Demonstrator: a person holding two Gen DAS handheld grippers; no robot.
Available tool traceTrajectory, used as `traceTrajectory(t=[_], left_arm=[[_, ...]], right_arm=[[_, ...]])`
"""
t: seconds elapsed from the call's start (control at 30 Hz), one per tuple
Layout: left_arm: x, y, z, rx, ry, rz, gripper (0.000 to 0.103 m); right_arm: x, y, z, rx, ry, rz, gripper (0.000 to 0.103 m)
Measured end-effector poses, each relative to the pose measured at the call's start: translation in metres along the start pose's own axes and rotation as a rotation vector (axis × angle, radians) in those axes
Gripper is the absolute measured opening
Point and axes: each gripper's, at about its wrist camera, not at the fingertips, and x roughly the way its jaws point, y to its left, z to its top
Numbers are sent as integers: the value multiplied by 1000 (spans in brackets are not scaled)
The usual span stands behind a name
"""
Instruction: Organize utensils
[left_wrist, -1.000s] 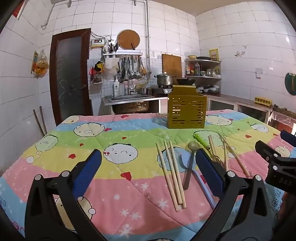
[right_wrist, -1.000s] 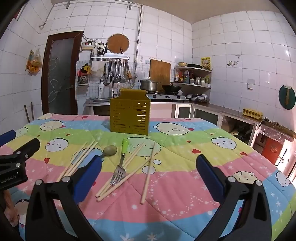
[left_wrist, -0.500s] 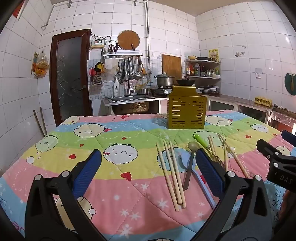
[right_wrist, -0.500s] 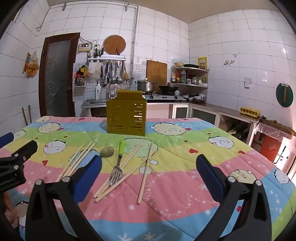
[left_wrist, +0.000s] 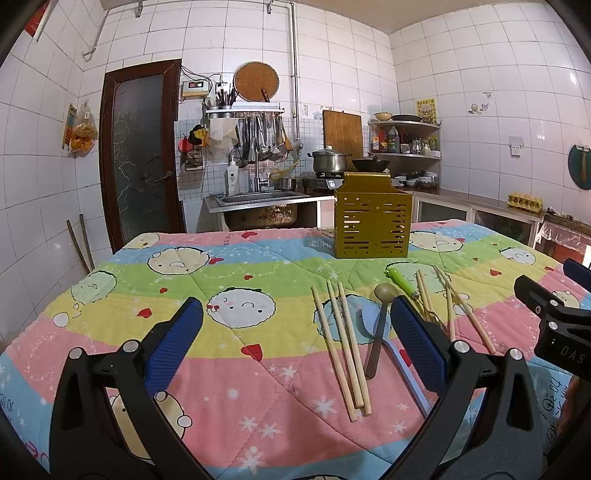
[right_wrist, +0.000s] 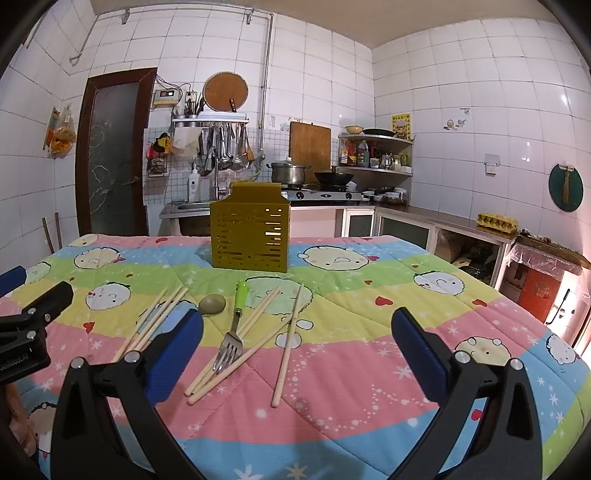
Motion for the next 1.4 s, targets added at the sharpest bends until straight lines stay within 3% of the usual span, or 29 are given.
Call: traceTrajectory(t=[1.4], left_arm=[[1, 0, 0, 0, -1, 0, 98]], right_arm=[[-2, -5, 0, 8, -8, -9, 99]])
